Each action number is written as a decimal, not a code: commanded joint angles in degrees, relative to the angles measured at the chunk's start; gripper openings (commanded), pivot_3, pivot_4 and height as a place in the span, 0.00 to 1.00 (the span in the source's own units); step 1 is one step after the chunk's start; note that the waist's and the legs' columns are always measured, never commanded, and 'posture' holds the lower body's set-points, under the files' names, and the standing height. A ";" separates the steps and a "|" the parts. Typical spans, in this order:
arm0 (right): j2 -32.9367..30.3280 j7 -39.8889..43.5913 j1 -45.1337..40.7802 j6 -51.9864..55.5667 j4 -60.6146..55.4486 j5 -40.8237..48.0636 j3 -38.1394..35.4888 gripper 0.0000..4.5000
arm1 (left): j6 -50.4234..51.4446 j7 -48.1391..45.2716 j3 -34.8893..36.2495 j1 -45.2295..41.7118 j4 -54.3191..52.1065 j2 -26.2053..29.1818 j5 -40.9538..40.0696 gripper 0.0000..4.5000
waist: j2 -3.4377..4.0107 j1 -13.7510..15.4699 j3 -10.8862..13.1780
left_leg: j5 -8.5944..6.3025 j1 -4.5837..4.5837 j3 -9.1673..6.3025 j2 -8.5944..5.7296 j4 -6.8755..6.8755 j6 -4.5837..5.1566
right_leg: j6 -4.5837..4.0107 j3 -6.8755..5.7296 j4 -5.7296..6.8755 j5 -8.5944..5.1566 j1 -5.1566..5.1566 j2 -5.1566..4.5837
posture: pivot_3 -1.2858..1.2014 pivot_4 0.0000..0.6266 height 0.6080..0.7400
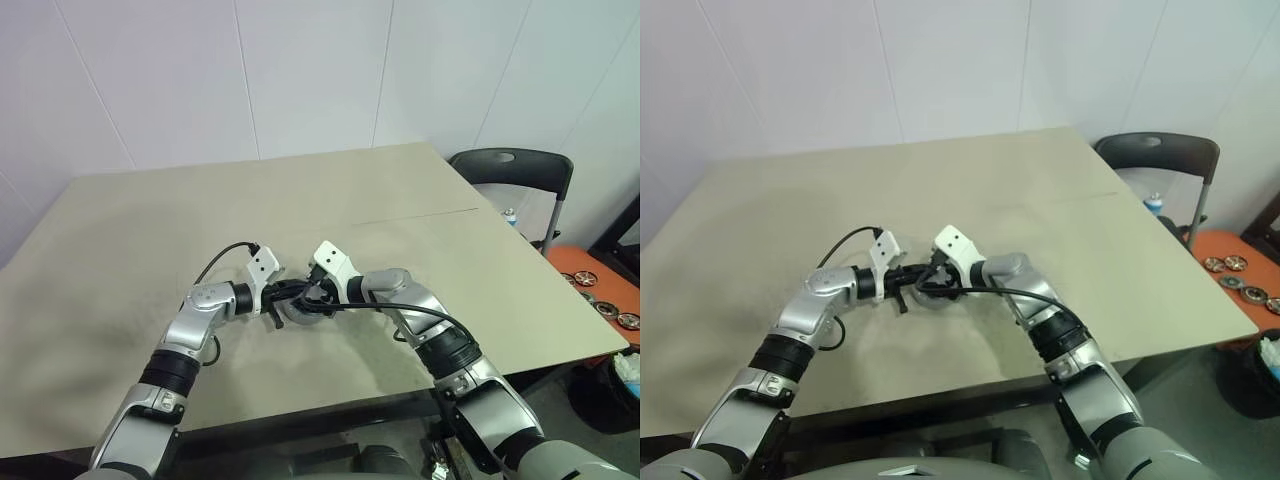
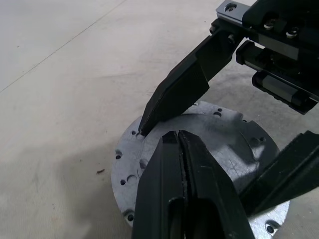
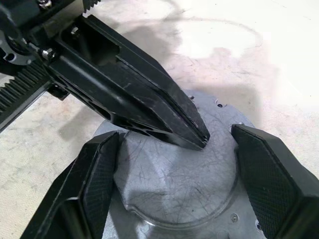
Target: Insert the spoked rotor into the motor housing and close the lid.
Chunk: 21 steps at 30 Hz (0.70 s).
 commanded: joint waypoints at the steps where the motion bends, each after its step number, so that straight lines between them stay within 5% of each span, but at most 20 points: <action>1: 0.40 0.06 0.87 2.68 3.35 0.28 -0.25 0.72 | 3.75 -1.42 -1.77 2.14 1.71 2.04 1.89 0.01 | -0.01 -0.10 -0.01 | 0.00 0.00 0.00 0.00 -0.01 0.00 | 0.00 0.00 0.00 0.00 0.00 0.00 | 0.52 0.00 1.00; 4: 0.78 0.06 0.28 3.94 3.26 1.93 -2.90 0.72 | 4.00 -1.14 -1.59 2.88 0.92 2.24 1.83 0.01 | -0.01 -0.10 -0.01 | 0.00 0.00 0.00 0.00 -0.02 0.00 | 0.00 0.00 0.00 0.00 -0.02 0.01 | 0.52 0.00 1.00; 8: 0.59 1.08 -0.05 5.62 2.88 4.36 -5.52 1.00 | 4.15 -0.46 -1.25 3.74 0.03 2.09 1.67 0.00 | -0.03 0.00 -0.01 | 0.00 -0.01 0.00 0.00 -0.02 0.00 | 0.00 0.00 -0.01 0.00 -0.02 0.00 | 0.52 0.00 1.00; 21: -4.71 5.65 -1.03 13.74 2.76 13.53 -15.57 1.00 | 4.46 -0.16 -1.13 5.03 -1.71 2.30 1.01 0.00 | 0.04 0.04 0.10 | -0.03 -0.19 0.00 -0.01 -0.06 0.05 | -0.02 0.01 -0.08 0.01 -0.18 -0.03 | 0.52 0.00 1.00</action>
